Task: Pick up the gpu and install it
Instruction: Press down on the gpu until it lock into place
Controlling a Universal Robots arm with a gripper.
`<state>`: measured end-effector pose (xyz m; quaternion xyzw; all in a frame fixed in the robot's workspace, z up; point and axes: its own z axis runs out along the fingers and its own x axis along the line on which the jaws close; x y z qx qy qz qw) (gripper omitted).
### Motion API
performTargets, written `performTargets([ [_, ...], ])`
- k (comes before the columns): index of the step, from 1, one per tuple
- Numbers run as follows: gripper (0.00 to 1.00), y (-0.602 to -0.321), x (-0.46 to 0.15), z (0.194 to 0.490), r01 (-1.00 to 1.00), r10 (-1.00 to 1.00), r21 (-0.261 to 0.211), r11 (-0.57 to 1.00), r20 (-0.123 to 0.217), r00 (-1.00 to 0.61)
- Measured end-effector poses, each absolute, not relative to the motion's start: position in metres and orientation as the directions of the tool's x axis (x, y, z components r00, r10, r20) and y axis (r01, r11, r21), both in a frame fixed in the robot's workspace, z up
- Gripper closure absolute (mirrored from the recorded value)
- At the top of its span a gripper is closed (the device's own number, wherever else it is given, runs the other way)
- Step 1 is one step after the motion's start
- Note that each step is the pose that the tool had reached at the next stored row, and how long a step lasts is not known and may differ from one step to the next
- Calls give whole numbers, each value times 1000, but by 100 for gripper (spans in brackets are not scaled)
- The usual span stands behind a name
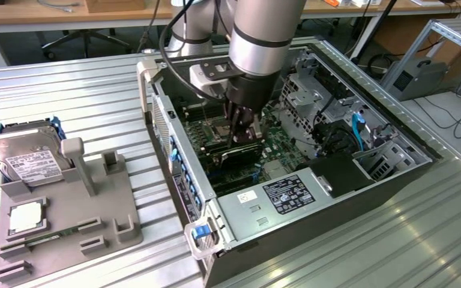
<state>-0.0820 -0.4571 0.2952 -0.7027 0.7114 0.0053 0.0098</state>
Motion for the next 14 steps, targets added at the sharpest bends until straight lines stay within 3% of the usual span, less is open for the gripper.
performTargets([
  [14,89,-452,-83,291,-1000,-1000,-6,13,-22,-13],
])
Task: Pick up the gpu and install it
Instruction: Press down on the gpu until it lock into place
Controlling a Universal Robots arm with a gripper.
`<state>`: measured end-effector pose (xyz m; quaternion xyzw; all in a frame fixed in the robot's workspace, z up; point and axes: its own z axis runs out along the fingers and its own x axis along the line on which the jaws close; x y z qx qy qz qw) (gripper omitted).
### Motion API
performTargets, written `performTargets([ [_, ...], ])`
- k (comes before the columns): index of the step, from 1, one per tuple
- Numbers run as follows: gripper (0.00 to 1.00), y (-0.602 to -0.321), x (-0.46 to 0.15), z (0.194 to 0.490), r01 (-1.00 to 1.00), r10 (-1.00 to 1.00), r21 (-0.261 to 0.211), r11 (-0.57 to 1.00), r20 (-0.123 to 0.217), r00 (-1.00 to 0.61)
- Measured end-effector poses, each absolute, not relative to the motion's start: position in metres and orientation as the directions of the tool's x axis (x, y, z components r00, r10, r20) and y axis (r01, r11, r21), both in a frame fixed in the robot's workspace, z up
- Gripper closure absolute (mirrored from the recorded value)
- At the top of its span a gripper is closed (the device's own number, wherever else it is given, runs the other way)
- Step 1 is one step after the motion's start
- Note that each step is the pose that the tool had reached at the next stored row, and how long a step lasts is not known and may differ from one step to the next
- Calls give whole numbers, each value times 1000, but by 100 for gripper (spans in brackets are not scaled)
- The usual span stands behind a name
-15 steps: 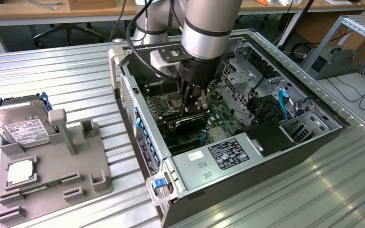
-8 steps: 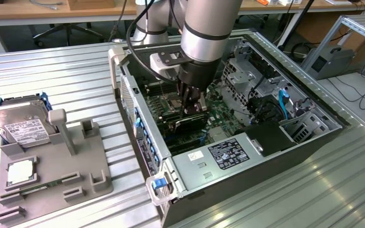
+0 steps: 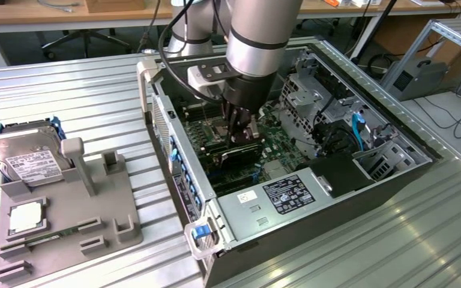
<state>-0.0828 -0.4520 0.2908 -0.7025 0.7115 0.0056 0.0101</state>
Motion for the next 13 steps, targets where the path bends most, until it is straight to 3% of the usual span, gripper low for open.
performTargets([
  [13,89,-451,-84,281,-1000,-1000,-6,13,-22,-13],
])
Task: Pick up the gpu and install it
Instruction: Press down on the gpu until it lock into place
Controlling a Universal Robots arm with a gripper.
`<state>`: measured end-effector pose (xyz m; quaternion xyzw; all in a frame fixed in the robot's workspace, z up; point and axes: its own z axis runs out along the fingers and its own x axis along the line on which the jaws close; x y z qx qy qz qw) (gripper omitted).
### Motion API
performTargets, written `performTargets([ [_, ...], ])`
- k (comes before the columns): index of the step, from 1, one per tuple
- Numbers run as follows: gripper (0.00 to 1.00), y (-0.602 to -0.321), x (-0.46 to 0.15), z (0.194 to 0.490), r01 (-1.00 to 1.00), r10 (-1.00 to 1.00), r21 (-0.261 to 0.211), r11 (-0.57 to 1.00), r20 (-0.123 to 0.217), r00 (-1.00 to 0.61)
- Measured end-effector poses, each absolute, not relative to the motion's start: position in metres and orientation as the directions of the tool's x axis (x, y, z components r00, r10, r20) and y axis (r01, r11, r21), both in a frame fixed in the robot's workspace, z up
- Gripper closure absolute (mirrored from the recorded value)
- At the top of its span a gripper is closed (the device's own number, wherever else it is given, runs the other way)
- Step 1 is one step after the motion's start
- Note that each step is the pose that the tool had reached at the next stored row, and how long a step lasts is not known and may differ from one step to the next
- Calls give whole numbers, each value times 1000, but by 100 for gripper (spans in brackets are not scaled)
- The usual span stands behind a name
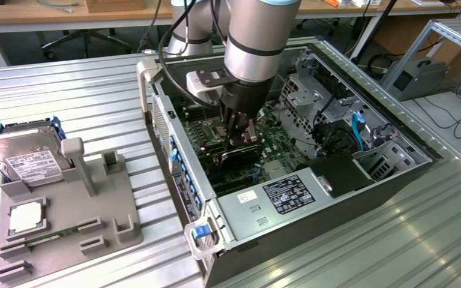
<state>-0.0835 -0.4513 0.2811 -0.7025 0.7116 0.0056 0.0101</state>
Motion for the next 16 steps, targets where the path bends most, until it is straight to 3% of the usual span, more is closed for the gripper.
performTargets([
  [16,89,-451,-82,276,-1000,-1000,-6,13,-22,-13],
])
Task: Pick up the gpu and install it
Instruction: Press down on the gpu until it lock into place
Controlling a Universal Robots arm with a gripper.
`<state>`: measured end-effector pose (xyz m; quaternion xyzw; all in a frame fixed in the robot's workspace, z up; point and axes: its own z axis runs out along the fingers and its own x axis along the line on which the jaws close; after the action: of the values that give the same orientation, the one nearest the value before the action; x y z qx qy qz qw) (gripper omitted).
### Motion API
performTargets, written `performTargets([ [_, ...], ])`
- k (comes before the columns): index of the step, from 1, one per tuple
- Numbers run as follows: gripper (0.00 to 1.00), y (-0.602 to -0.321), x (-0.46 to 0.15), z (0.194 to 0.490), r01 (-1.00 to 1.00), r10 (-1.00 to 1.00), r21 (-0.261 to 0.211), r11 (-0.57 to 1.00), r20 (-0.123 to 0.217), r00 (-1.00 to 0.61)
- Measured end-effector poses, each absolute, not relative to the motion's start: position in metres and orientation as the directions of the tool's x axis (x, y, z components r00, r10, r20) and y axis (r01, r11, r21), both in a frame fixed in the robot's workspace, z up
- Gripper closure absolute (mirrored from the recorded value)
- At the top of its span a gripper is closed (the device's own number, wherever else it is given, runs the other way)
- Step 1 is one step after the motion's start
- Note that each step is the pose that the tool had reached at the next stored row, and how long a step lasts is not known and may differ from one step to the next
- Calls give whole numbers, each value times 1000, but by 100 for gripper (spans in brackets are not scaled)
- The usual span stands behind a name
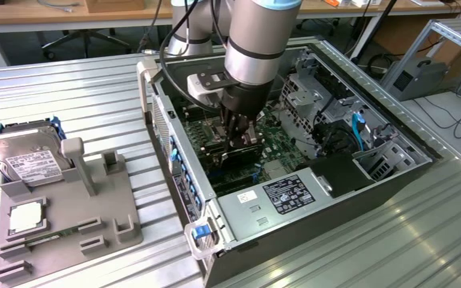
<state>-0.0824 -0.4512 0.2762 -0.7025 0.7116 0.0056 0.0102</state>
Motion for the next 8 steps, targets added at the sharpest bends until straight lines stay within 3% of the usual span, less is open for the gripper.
performTargets([
  [8,89,-451,-83,274,-1000,-1000,-6,13,-22,-13],
])
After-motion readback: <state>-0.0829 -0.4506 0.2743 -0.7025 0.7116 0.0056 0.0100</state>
